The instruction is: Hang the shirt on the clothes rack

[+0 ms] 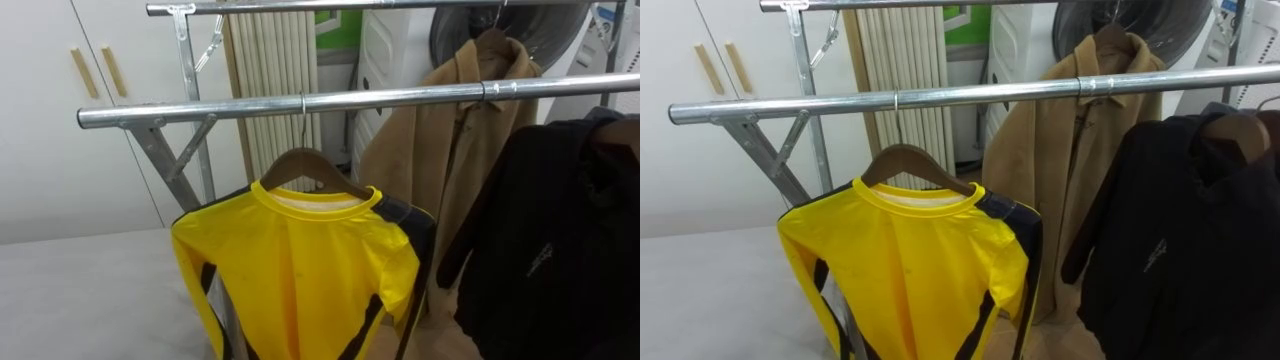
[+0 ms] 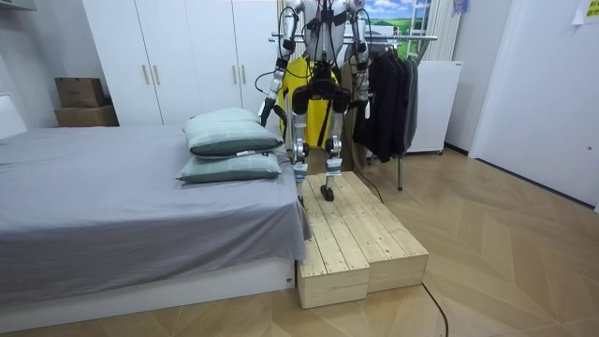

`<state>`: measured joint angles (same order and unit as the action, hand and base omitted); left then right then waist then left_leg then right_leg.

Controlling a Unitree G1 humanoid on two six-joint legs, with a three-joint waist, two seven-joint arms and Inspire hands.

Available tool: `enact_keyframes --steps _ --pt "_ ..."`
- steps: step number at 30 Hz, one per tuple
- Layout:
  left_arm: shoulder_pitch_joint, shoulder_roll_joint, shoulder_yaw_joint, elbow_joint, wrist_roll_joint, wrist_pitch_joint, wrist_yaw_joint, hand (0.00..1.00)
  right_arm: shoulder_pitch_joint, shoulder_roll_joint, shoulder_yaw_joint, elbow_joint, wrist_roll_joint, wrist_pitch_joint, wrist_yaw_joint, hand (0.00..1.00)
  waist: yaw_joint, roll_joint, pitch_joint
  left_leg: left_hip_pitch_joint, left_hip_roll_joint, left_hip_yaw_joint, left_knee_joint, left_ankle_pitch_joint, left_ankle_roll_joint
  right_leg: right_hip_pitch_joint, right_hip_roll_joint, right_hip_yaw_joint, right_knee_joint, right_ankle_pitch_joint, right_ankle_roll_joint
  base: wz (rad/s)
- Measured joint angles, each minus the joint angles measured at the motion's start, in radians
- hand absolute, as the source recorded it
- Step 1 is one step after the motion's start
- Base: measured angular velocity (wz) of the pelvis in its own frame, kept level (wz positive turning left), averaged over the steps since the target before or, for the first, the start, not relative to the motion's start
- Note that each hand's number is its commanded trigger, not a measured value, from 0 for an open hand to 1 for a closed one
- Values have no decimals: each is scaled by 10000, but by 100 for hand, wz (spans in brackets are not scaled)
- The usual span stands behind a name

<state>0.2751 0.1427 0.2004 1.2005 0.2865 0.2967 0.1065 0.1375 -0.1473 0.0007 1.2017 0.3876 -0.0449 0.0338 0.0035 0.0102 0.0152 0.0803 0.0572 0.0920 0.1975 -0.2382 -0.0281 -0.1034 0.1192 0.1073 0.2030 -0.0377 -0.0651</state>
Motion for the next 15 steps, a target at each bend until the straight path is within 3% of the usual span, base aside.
enact_keyframes --steps 15 --pt "0 -1 -184 25 -7 7 -3 0 -137 -12 -1 355 24 200 234 0 -1 -44 14 10 3 -1 -13 0 -5 18 0 -9 -20 0 1 0"
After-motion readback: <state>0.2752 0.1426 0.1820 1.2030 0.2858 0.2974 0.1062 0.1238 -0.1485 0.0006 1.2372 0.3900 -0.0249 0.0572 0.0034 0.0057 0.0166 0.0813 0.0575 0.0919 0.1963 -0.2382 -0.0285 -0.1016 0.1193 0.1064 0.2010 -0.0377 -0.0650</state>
